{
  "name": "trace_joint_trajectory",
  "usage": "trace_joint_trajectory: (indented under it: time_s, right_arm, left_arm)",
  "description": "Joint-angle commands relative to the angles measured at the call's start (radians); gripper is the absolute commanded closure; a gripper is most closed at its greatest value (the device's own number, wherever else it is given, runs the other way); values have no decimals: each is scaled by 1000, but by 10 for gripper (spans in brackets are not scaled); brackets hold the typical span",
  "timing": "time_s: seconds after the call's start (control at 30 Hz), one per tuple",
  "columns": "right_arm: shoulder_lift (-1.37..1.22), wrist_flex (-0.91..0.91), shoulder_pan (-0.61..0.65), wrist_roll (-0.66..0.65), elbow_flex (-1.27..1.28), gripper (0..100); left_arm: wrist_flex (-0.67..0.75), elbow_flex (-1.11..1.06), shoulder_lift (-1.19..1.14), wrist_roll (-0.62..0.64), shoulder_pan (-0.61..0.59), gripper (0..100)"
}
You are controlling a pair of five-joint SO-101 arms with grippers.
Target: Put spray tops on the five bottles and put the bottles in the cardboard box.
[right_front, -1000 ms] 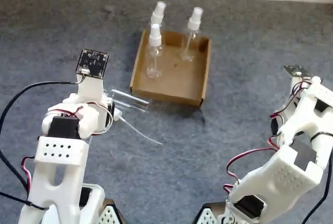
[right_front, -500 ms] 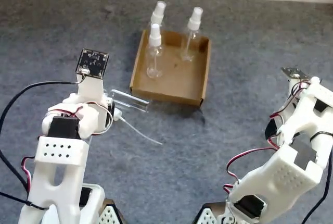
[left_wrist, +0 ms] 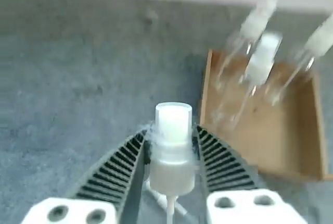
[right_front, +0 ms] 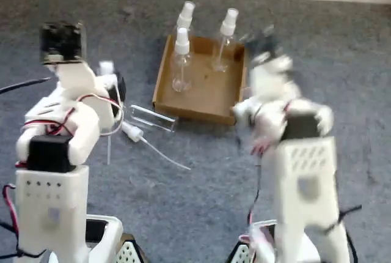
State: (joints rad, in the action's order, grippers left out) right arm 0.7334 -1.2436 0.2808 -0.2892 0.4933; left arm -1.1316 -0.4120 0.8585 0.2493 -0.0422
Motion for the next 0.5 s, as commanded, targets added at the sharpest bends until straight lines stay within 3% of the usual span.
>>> trace_joint_trajectory:
  time_s: [0.0, 0.13, 0.23, 0.33, 0.47]
  right_arm:
    - [216, 170, 189, 58, 243, 995]
    - [275, 315, 318, 87, 421, 995]
    - [280, 406, 381, 84, 489, 995]
    - [282, 443, 440, 84, 506, 995]
    - [282, 453, 553, 84, 509, 995]
  left_arm:
    - [5, 140, 25, 133, 8, 996]
    - [5, 237, 51, 292, -33, 996]
    - [3, 232, 125, 344, -67, 996]
    - [6, 122, 219, 350, -70, 996]
    - [149, -134, 361, 353, -71, 996]
